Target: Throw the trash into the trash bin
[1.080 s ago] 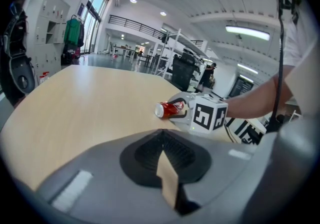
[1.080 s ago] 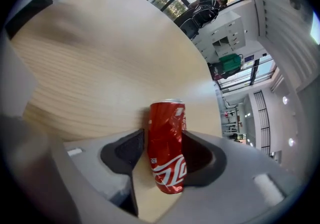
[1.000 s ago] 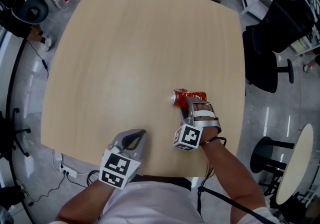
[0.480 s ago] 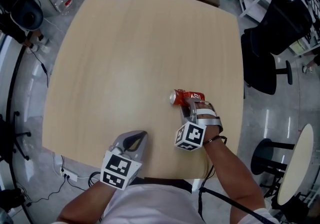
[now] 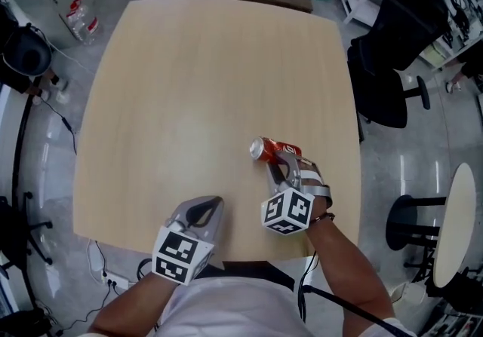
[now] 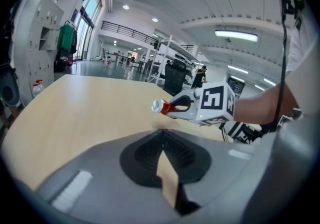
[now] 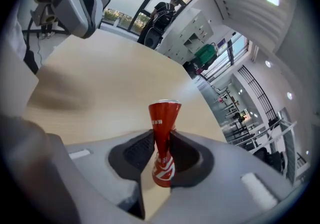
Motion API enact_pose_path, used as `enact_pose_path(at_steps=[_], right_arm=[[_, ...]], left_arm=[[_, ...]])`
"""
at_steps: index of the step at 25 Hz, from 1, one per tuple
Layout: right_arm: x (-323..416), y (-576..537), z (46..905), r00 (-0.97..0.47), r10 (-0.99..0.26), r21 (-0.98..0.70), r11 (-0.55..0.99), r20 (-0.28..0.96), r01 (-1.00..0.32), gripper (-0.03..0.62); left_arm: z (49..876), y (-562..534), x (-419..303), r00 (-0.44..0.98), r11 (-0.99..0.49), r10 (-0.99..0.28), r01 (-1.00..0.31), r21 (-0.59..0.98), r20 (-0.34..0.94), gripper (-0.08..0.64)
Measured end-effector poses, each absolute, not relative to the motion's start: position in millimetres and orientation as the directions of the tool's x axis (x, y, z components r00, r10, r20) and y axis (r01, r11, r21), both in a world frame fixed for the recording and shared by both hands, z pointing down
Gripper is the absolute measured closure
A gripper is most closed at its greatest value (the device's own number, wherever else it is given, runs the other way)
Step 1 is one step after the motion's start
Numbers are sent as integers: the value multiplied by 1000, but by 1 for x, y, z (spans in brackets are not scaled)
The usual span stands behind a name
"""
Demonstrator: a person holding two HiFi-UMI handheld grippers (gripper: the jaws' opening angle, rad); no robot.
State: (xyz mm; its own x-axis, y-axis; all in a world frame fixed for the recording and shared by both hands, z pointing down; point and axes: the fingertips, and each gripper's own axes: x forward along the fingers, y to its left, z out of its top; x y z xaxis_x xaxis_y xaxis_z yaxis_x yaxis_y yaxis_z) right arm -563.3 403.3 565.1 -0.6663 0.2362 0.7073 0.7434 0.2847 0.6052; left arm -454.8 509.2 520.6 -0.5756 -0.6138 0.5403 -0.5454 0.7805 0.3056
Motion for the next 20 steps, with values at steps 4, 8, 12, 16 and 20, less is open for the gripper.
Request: enact_pose_path(at_steps=[4, 8, 12, 16, 20], right_arm=[[-543, 404, 541, -680, 277, 530, 456, 678, 715, 495], [-521, 407, 517, -697, 311, 408, 630, 646, 660, 495], [-498, 410, 494, -703, 386, 167, 797, 597, 580, 495], [-482, 403, 474, -746, 389, 39, 874, 541, 484, 495], [-468, 395, 454, -797, 363, -49, 920, 482, 389, 495]], left_arm=[[510, 514, -452, -580, 769, -627, -568, 294, 520, 552], [501, 518, -448, -567, 738, -660, -614, 280, 493, 552], [485, 522, -447, -565, 714, -685, -646, 271, 459, 552], [471, 524, -441, -544, 674, -722, -692, 257, 427, 551], [461, 526, -435, -522, 641, -750, -725, 253, 407, 552]])
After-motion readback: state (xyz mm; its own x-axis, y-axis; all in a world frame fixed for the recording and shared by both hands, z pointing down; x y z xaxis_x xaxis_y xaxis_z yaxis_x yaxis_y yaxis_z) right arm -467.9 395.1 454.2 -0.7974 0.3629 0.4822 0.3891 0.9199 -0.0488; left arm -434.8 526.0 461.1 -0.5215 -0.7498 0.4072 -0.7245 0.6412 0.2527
